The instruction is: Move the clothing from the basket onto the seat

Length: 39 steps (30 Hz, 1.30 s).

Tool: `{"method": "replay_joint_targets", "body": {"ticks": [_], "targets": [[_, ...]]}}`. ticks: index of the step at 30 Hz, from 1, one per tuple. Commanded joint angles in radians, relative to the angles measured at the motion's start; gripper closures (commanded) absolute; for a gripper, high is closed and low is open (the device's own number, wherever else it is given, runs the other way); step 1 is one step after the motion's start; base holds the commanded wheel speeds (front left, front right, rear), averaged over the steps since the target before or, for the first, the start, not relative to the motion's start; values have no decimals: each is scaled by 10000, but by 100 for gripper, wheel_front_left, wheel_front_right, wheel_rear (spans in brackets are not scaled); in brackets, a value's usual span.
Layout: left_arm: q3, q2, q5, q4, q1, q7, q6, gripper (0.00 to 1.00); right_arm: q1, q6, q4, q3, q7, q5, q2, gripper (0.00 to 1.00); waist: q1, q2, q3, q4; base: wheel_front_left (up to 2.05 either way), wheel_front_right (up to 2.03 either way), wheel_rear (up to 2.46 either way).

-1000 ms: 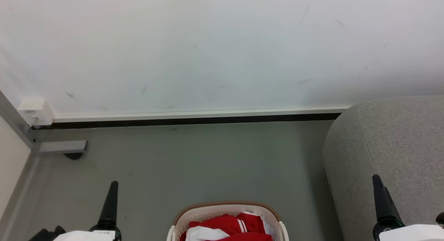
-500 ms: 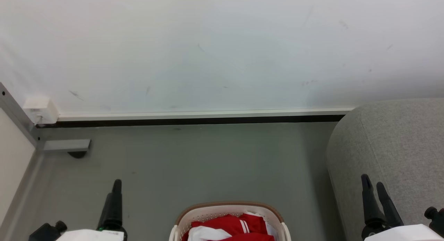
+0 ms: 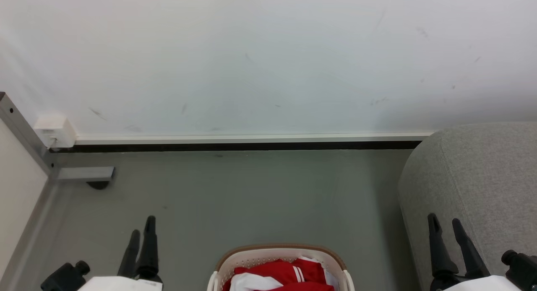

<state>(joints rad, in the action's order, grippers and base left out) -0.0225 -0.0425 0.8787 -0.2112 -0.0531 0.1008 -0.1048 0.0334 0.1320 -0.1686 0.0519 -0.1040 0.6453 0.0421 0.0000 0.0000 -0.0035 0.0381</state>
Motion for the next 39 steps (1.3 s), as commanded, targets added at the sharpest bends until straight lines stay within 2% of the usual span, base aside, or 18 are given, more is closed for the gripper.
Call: {"method": "replay_joint_targets", "body": {"ticks": [1,21,39], "targets": [[24,-82,-469,118,-104,158,-27,0,-37,-11,168,28,-125,-456,103,0,0,0,3,15,0,0,0],[119,-94,-3112,135,110,668,17,0,-83,-15,-2,233,-637,-2605,110,0,0,0,-57,-74,0,0,0],[-411,-183,-5857,330,512,1073,-32,0,-68,-18,-531,202,-1042,-4178,114,0,0,0,-64,-190,0,0,0]]}}
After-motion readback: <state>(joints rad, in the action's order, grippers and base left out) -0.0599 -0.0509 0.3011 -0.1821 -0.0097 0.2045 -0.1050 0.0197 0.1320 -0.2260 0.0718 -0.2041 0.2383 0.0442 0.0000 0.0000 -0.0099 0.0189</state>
